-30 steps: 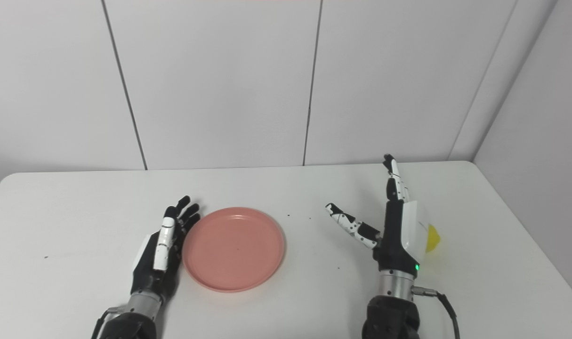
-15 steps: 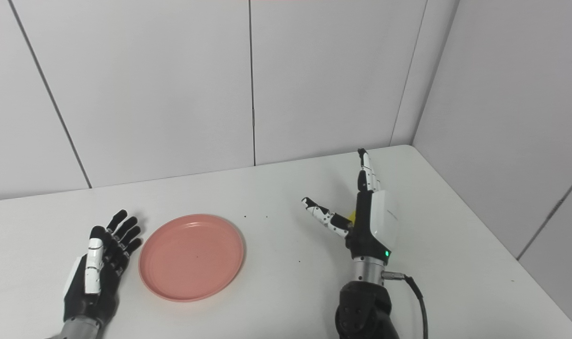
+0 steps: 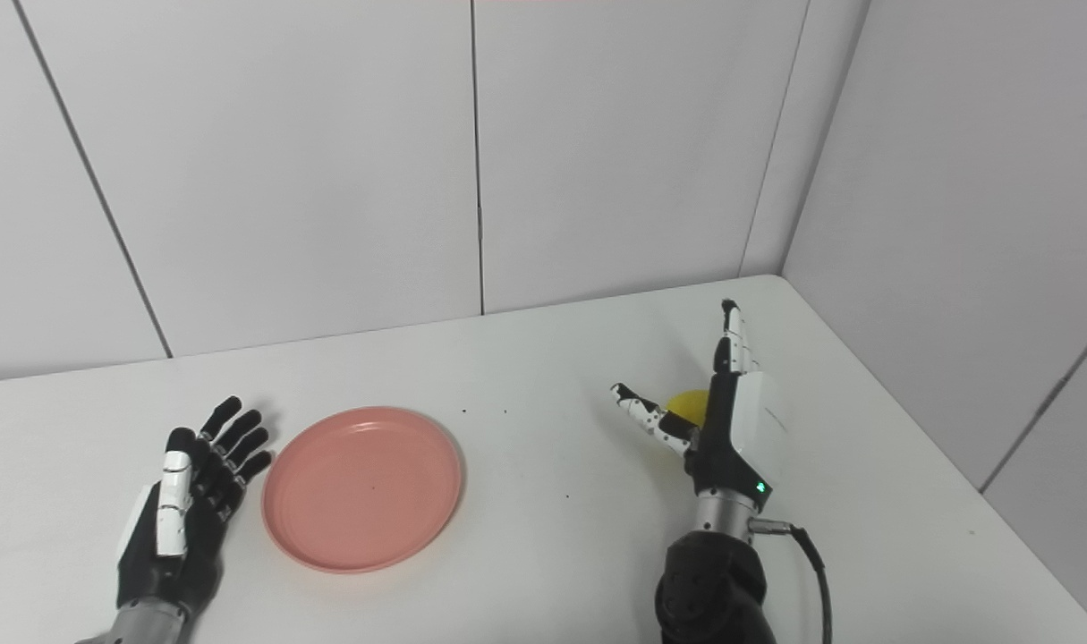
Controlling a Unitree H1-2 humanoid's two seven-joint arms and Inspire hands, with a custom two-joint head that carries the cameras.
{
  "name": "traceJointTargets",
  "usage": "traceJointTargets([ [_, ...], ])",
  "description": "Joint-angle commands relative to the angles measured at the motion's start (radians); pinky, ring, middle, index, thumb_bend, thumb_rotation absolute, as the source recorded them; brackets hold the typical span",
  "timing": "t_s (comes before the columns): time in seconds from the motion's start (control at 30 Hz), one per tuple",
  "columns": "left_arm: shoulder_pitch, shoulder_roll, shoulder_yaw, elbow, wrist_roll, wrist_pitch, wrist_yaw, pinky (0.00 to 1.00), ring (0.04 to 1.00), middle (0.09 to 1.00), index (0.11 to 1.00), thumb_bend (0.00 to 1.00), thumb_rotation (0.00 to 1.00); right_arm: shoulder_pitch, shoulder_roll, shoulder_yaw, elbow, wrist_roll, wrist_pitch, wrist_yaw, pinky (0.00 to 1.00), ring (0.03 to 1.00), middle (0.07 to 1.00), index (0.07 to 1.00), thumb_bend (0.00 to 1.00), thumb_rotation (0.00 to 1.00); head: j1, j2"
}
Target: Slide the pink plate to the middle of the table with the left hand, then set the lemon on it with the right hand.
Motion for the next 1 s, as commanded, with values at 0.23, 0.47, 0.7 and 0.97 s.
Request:
traceJointTargets([
  [0.23, -0.01, -0.001, -0.002, 0.013, -0.005, -0.006, -0.009, 0.89, 0.895, 0.886, 0.871, 0.75, 0.98, -0.029, -0.04, 0.005, -0.008, -0.011, 0.063, -0.002, 0.78, 0.899, 0.936, 0.962, 0.95, 0.31, -0.001, 0.001],
  [0.47, -0.006, -0.004, -0.001, -0.007, -0.01, 0.002, -0.008, 0.88, 0.892, 0.886, 0.871, 0.75, 0.96, -0.04, -0.074, 0.005, 0.032, 0.007, 0.096, 0.023, 0.79, 0.911, 0.937, 0.964, 0.92, 0.23, 0.002, 0.005],
  [0.7, -0.007, -0.005, -0.001, -0.012, -0.005, 0.006, -0.002, 0.9, 0.904, 0.899, 0.885, 0.74, 0.98, -0.047, -0.092, 0.014, 0.083, 0.027, 0.13, 0.052, 0.8, 0.907, 0.926, 0.938, 0.85, 0.08, 0.001, 0.006],
  [0.97, -0.012, -0.006, 0.006, 0.0, -0.011, -0.003, -0.005, 0.88, 0.893, 0.886, 0.869, 0.73, 0.97, -0.062, -0.107, 0.026, 0.169, 0.051, 0.113, 0.04, 0.72, 0.838, 0.881, 0.883, 0.82, 0.0, -0.005, 0.005],
])
